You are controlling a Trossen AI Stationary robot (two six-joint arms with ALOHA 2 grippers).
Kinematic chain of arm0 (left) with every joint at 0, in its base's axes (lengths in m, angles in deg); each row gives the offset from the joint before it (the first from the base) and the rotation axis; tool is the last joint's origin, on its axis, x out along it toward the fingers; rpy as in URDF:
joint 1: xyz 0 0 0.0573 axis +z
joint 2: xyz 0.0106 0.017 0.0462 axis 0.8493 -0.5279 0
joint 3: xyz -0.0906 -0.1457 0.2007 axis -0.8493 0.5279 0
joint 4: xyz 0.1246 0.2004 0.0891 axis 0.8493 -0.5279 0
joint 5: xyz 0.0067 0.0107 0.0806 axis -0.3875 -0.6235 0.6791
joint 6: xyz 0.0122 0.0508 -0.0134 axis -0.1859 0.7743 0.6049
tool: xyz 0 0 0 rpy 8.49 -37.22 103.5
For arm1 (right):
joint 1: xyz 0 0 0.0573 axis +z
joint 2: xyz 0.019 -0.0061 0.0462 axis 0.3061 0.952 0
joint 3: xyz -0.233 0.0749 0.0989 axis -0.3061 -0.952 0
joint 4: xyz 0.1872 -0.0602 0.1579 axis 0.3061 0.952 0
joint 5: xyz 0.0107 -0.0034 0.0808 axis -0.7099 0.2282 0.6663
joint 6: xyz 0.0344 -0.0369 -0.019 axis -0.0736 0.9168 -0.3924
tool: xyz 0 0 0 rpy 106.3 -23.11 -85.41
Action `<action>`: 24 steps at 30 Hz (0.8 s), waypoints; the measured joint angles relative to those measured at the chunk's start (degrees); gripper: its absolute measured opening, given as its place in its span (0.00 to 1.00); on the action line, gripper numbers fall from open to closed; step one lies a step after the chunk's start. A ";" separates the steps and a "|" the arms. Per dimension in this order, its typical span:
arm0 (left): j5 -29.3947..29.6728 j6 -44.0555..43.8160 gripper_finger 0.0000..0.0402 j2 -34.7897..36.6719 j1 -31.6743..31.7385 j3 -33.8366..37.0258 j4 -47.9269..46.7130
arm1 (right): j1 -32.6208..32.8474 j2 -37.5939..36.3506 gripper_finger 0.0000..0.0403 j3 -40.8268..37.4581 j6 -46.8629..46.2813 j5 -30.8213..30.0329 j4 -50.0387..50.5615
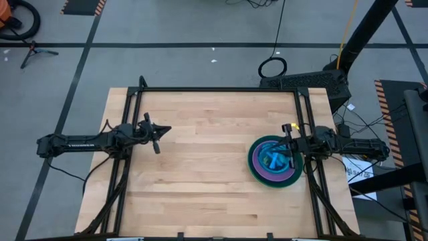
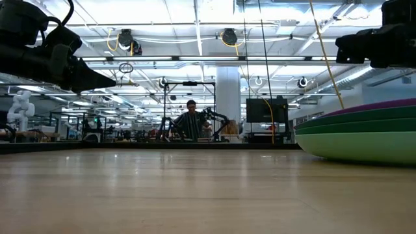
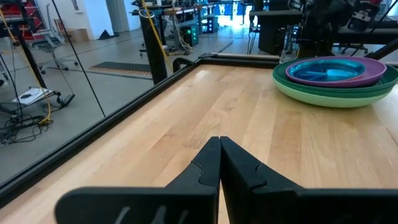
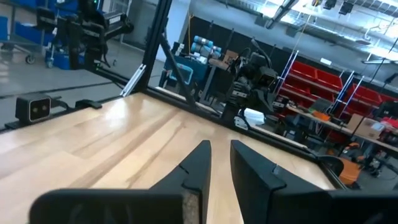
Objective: Stack plastic plates
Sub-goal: Return to Home Position
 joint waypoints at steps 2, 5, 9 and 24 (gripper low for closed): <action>0.00 -0.02 0.02 -0.02 0.00 0.00 -0.01 | 0.00 0.10 0.14 0.00 -0.59 0.03 -0.01; 0.00 -0.02 0.02 0.00 0.00 0.00 0.02 | 0.00 0.28 0.14 0.00 -1.56 0.04 -0.01; 0.00 -0.01 0.02 -0.02 0.00 0.00 0.04 | 0.00 0.28 0.14 -0.02 -1.60 0.04 -0.01; 0.00 -0.01 0.02 -0.01 0.00 0.00 0.09 | 0.00 0.28 0.14 -0.02 -1.61 0.08 -0.01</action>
